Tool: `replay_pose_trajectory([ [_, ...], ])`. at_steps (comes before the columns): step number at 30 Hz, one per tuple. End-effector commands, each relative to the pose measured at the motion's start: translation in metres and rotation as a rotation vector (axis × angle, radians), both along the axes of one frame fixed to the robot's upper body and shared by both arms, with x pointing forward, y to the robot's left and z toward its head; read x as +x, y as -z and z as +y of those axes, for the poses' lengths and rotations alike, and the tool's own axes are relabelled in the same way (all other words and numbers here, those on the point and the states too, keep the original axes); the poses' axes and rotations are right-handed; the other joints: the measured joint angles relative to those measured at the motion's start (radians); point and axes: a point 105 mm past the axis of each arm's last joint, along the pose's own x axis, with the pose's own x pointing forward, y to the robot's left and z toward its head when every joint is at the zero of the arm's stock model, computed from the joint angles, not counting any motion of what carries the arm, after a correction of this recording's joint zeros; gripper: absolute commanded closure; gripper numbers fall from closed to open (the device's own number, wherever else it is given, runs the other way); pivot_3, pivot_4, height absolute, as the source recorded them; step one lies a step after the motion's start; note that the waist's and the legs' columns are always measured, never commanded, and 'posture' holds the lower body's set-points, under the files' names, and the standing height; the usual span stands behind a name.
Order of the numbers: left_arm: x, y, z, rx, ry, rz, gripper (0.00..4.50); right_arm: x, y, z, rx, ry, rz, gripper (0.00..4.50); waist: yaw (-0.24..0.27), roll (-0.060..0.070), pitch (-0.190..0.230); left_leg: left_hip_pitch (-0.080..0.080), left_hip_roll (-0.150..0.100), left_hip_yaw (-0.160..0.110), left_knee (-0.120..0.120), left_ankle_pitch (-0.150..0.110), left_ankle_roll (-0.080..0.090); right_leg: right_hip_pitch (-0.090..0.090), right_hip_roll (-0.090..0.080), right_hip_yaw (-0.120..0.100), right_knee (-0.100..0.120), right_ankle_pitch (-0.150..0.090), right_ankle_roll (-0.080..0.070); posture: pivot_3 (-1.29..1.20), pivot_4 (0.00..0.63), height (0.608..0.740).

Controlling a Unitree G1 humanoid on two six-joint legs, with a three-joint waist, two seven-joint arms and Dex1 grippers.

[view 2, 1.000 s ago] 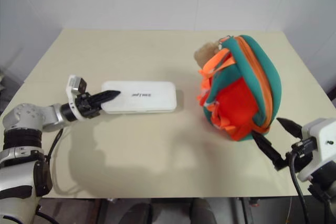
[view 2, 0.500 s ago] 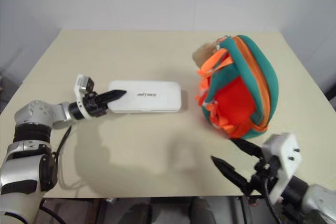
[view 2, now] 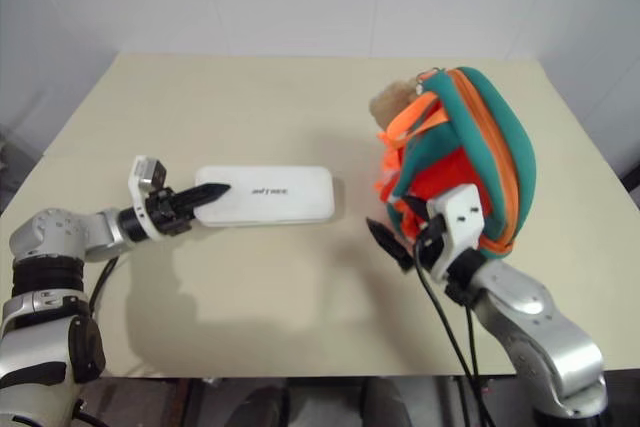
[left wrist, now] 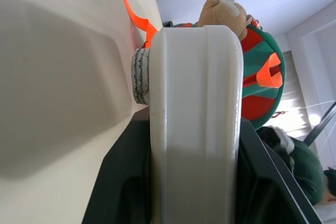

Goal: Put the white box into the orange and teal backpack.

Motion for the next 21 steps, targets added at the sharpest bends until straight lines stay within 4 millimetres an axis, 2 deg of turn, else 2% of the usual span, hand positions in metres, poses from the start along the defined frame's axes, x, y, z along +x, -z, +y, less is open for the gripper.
replay_pose_trajectory([
  [1,-0.002,-0.015,0.000,-0.046,0.000,-0.063,3.16,0.014,-0.011,0.002,0.007,0.055,-0.076,0.00,0.000,0.000,0.000,0.000,0.000,0.000,0.000,0.000,0.000,0.000,0.000,0.000,0.000,0.000,0.000,0.00,0.150,0.740],
  [8,-0.004,-0.014,-0.002,-0.051,-0.015,-0.063,3.16,0.025,-0.020,0.000,0.032,0.137,-0.119,0.00,-0.001,0.000,0.000,0.000,0.000,0.000,0.000,0.000,-0.001,0.000,0.000,0.000,0.000,0.000,0.000,0.00,0.150,0.740],
  [18,-0.003,-0.013,-0.008,-0.063,-0.011,-0.062,3.16,0.024,-0.030,-0.006,0.084,0.246,-0.157,0.00,-0.002,0.000,0.000,0.000,0.000,0.000,0.000,0.000,-0.001,0.000,0.000,0.000,0.001,0.000,0.000,0.00,0.150,0.740],
  [21,-0.003,-0.013,-0.010,-0.065,-0.006,-0.060,3.16,0.027,-0.037,-0.001,0.133,0.262,-0.176,0.00,-0.003,0.000,0.000,0.000,0.000,0.000,0.000,0.000,-0.001,-0.001,0.000,0.000,0.000,0.000,0.000,0.00,0.150,0.740],
])
